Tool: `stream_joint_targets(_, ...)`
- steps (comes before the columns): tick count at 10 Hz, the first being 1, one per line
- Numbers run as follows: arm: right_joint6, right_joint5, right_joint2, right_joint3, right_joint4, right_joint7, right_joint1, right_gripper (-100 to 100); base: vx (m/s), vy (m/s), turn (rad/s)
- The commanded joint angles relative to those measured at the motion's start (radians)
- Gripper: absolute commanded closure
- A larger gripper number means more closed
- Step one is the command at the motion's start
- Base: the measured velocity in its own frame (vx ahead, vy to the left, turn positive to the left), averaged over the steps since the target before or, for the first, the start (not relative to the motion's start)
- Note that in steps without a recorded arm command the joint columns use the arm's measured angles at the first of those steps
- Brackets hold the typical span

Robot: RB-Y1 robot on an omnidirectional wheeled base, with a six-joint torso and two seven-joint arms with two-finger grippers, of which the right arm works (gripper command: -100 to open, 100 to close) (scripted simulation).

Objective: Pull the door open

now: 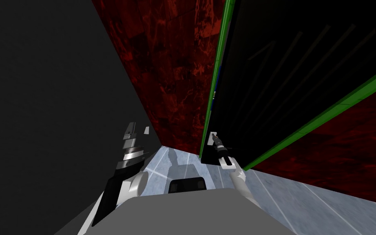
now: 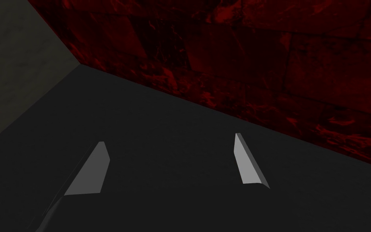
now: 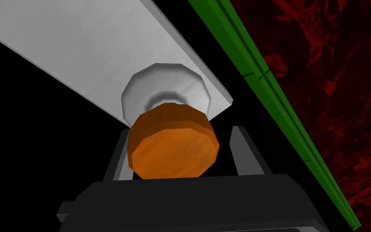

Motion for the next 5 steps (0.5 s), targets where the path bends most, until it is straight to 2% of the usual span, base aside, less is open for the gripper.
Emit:
stream_joint_targets(1, -0.015, -0.045, -0.003, 0.024, -0.014, -0.035, -0.009, 100, -0.041, -0.012, 0.013)
stream_joint_targets(2, -0.018, -0.078, -0.016, 0.05, -0.016, -0.073, -0.01, 100, -0.039, -0.015, -0.006)
stream_joint_targets(3, -0.018, -0.097, -0.016, 0.05, -0.016, -0.076, -0.01, 100, -0.037, -0.008, 0.012)
stream_joint_targets(4, -0.022, -0.133, -0.029, 0.076, -0.017, -0.117, -0.011, 100, -0.041, -0.008, -0.025)
stream_joint_targets(5, -0.022, -0.149, -0.029, 0.076, -0.017, -0.117, -0.011, 100, -0.037, -0.014, 0.006)
